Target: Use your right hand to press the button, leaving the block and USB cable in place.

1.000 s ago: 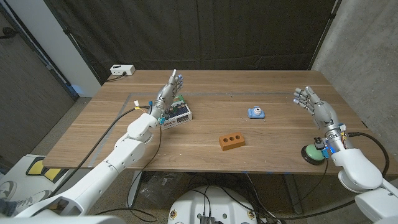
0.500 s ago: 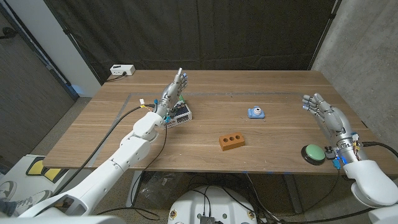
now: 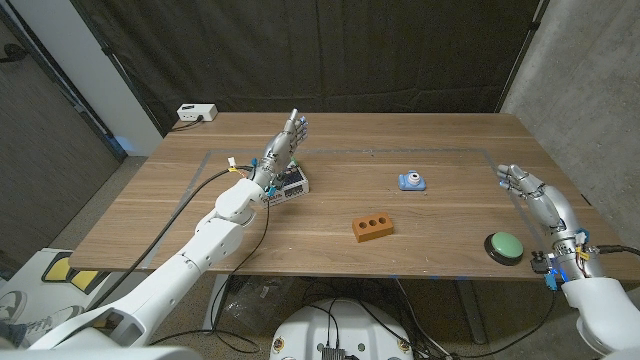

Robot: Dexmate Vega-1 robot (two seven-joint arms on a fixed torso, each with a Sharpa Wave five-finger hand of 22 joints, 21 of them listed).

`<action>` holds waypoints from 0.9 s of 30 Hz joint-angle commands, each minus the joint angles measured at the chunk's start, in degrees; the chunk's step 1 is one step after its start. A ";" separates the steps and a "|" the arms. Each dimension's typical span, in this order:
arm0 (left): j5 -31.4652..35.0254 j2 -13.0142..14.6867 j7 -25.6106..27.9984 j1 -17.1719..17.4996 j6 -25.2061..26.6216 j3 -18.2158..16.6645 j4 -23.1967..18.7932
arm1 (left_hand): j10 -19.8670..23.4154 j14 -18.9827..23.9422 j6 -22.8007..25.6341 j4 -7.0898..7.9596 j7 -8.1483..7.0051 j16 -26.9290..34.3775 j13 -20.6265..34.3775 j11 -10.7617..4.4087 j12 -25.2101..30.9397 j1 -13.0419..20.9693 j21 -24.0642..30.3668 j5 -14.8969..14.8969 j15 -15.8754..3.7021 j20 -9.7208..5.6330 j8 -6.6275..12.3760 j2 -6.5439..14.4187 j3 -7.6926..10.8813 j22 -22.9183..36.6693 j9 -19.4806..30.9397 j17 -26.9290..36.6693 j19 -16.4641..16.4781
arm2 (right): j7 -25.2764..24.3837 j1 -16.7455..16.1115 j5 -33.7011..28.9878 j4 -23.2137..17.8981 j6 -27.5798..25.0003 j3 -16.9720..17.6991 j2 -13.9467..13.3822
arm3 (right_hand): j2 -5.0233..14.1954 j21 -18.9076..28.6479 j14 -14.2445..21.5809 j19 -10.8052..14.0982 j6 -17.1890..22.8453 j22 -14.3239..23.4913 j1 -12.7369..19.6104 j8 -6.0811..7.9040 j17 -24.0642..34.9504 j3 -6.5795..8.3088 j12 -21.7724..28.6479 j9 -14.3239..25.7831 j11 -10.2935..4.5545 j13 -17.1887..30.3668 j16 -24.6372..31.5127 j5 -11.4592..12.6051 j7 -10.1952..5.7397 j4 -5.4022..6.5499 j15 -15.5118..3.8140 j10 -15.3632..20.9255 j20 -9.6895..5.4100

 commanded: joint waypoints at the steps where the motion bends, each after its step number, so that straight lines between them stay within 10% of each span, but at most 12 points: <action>1: 3.46 0.72 -0.09 -0.54 -0.94 1.06 0.41 | 0.41 0.44 0.48 -0.06 0.26 -0.11 0.14 -0.05 0.05 0.14 -0.12 0.45 -0.05 -0.09 0.34 -0.01 -0.42 0.30 0.17 0.23 -0.33 | -3.05 -2.57 -11.29 -1.82 -1.11 1.82 4.21 | -0.13 -0.19 0.25 0.42 0.27 0.16 0.58 -0.18 0.13 -0.06 0.05 0.22 -0.59 0.31 -0.22 0.47 -0.59 -0.17 -3.07 0.21 -4.33; 27: 3.82 0.96 1.51 0.58 -1.50 0.30 -1.90 | 0.30 0.12 0.68 -0.18 0.32 -0.38 0.14 -0.11 -0.15 0.37 -0.87 0.51 0.05 -0.14 0.28 0.03 -0.85 0.31 0.17 0.22 -0.14 | -14.14 -9.80 -34.07 -5.90 -7.02 1.56 10.43 | -0.64 -0.47 0.40 0.88 0.63 0.17 0.77 -0.50 0.14 -0.39 -0.23 0.23 -2.14 0.32 -0.59 1.34 -2.34 -0.43 -4.26 0.47 -5.72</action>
